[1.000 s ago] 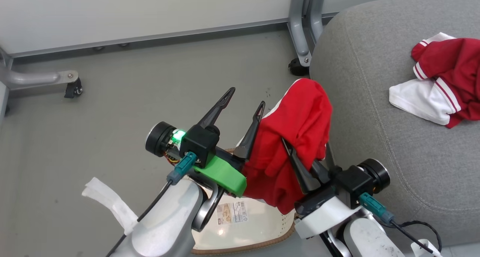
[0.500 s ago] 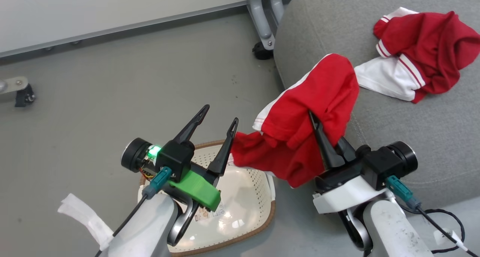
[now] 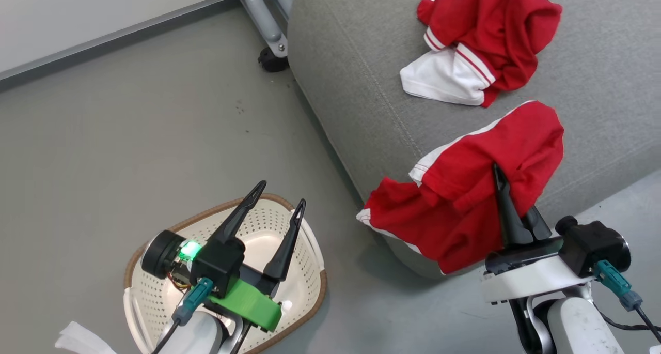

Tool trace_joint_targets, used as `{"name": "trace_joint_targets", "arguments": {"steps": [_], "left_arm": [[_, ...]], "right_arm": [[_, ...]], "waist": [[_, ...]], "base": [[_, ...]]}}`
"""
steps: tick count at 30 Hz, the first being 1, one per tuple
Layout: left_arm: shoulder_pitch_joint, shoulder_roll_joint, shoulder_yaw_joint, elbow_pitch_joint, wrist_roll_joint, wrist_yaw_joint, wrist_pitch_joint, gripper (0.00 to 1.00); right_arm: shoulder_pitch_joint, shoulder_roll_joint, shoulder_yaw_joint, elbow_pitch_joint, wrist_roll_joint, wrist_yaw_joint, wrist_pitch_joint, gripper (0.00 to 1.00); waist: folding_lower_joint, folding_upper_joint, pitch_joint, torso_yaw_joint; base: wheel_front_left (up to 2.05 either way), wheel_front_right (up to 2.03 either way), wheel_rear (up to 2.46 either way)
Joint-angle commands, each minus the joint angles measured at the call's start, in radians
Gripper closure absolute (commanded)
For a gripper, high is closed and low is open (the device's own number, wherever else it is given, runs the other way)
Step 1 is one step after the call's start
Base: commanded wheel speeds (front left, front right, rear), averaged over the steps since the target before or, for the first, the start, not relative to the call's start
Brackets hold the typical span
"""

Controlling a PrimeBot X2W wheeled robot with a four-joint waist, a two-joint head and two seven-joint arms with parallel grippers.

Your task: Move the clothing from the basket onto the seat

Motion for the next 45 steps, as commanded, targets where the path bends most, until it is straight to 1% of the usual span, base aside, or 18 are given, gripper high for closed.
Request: {"name": "trace_joint_targets", "arguments": {"steps": [1, 7, 11, 14, 19, 23, 29, 33, 36, 39, 45], "left_arm": [[0.022, 0.004, 0.008, -0.002, 0.014, -0.007, 0.0, 0.0], [0.025, 0.0, 0.018, -0.007, 0.046, -0.02, -0.001, 0.0], [-0.008, -0.002, 0.011, -0.009, 0.063, -0.031, -0.001, 0.0], [-0.029, 0.003, 0.004, -0.011, 0.073, -0.039, -0.001, 0.0], [-0.082, 0.012, -0.02, -0.026, 0.08, -0.053, -0.001, 0.0], [-0.134, 0.015, -0.028, -0.037, 0.085, -0.056, -0.001, 0.0], [-0.206, 0.002, -0.041, -0.068, 0.092, -0.061, 0.0, 0.0], [-0.241, -0.011, -0.039, -0.083, 0.091, -0.063, -0.001, 0.0], [-0.261, -0.025, -0.041, -0.084, 0.088, -0.064, -0.001, 0.0], [-0.274, -0.041, -0.045, -0.08, 0.086, -0.063, -0.001, 0.0], [-0.263, -0.049, -0.037, -0.075, 0.088, -0.064, -0.001, 0.0]], "right_arm": [[0.014, 0.0, -0.006, -0.007, 0.003, -0.001, -0.003, 1.0], [0.021, 0.0, -0.053, -0.015, 0.038, -0.001, -0.003, 1.0], [-0.046, 0.0, -0.1, -0.027, 0.06, -0.001, -0.003, 1.0], [-0.127, -0.003, -0.15, -0.042, 0.044, -0.001, -0.003, 1.0], [-0.291, -0.102, -0.238, -0.05, 0.039, -0.001, -0.003, 1.0], [-0.443, -0.204, -0.315, -0.011, 0.083, -0.001, -0.003, 1.0], [-0.646, -0.404, -0.382, 0.121, 0.153, -0.001, 0.002, 1.0], [-0.732, -0.507, -0.414, 0.221, 0.17, -0.001, 0.034, 1.0], [-0.762, -0.551, -0.439, 0.323, 0.157, -0.001, 0.063, 1.0], [-0.784, -0.571, -0.456, 0.43, 0.138, -0.001, 0.073, 1.0], [-0.807, -0.55, -0.442, 0.572, 0.098, -0.001, 0.076, 1.0]], "waist": [[0.0, -0.0001, 0.007, -0.044], [0.0, -0.0001, 0.035, -0.045], [0.0, -0.0001, 0.091, -0.017], [0.0, -0.0001, 0.147, 0.013], [0.0, -0.0001, 0.264, 0.087], [0.0, -0.0001, 0.363, 0.148], [0.0, -0.0001, 0.496, 0.237], [0.0, -0.0001, 0.559, 0.281], [0.0, -0.0001, 0.587, 0.312], [0.0, -0.0001, 0.601, 0.339], [0.0, -0.0001, 0.604, 0.354]], "base": [[0.0, 0.0, 0.0], [0.0, 0.0, 0.0], [0.0, 0.0, 0.0], [0.0, 0.0, 0.0], [0.0, 0.0, 0.0], [0.0, 0.0, 0.0], [0.0, 0.0, 0.0], [0.0, 0.0, 0.0], [0.0, 0.0, 0.0], [0.0, 0.0, 0.0], [0.0, 0.0, 0.0]]}}
